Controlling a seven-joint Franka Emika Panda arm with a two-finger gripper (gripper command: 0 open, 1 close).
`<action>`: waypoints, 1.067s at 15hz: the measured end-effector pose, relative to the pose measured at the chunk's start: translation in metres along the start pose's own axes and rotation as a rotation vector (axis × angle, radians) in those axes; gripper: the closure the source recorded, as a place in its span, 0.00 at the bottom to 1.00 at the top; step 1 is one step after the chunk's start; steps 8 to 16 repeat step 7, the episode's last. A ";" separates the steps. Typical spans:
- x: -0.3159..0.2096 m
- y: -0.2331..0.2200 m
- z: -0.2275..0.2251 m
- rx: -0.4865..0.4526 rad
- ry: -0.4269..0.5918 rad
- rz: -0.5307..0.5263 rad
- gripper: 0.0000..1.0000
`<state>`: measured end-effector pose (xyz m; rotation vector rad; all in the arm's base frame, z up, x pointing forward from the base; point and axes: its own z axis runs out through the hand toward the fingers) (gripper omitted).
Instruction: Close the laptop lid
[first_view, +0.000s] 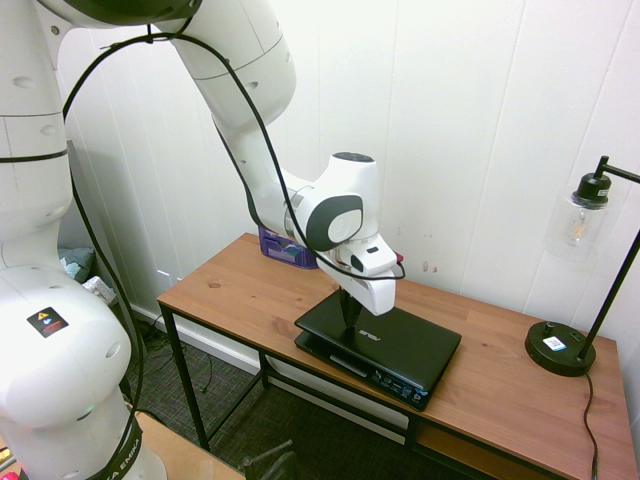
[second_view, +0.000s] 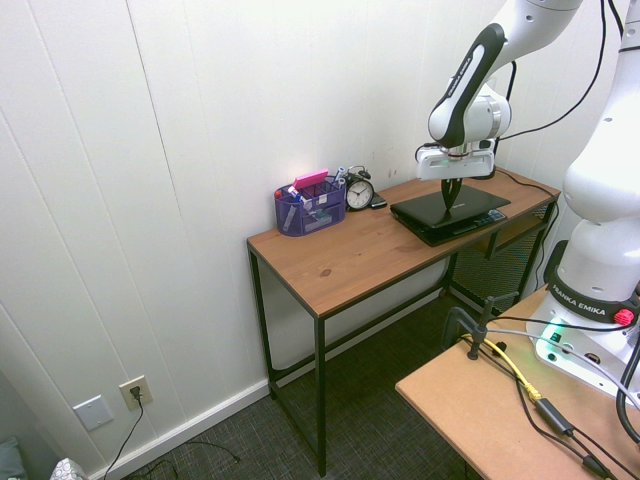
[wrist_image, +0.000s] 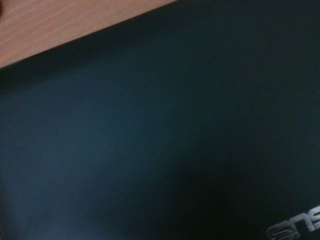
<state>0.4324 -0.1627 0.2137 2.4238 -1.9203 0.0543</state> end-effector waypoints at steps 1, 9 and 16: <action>-0.002 0.001 0.002 -0.003 -0.007 0.001 1.00; -0.008 0.002 0.008 -0.012 -0.022 -0.003 1.00; -0.008 0.002 0.008 -0.012 -0.022 -0.003 1.00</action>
